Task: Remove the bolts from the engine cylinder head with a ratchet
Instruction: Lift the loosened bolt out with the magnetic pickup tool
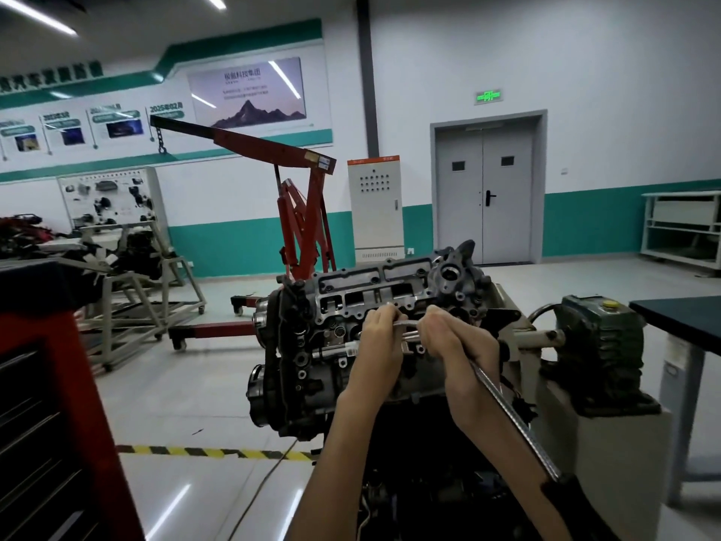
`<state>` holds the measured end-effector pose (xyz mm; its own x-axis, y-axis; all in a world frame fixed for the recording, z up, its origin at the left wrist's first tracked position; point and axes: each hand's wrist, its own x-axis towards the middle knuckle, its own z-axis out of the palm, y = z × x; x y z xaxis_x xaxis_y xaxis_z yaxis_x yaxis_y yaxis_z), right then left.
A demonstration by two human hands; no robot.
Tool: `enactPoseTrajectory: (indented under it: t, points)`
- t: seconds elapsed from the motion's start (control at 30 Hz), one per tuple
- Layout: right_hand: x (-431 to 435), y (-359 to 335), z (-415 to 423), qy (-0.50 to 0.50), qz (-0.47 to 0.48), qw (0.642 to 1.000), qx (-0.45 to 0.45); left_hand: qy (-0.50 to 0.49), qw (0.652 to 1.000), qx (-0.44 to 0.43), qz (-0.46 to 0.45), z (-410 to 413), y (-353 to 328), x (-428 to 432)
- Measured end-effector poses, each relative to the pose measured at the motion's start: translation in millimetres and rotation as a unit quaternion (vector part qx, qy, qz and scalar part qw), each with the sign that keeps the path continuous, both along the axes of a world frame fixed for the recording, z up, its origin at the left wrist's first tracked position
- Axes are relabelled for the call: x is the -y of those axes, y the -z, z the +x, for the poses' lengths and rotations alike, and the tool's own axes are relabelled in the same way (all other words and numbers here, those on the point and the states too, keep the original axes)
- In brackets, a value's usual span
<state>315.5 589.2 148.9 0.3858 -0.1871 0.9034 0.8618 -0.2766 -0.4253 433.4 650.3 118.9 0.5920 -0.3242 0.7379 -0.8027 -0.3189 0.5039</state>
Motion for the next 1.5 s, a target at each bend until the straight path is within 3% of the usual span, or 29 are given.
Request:
enactPoseTrajectory:
  t: [0.13,0.3,0.53,1.07,1.23,1.5]
  points:
    - [-3,-3,14,0.007,-0.018,1.0,-0.015,-0.064,0.996,0.059,0.03,9,8,-7]
    - [-7,1,28,0.02,-0.054,0.998,-0.038,-0.141,0.983,0.068,0.093,21,14,-8]
    - [-8,5,36,0.033,-0.056,0.997,-0.034,-0.157,0.976,0.093,0.116,24,14,-9]
    - [2,-12,18,-0.029,0.101,0.994,0.003,-0.017,0.996,0.087,-0.011,7,-11,-17]
    - [11,-28,8,-0.061,0.16,0.983,0.058,0.044,0.996,0.006,-0.072,3,-25,-21]
    - [21,-45,-14,-0.127,0.244,0.955,0.109,-0.026,0.989,-0.005,-0.146,9,-16,-53]
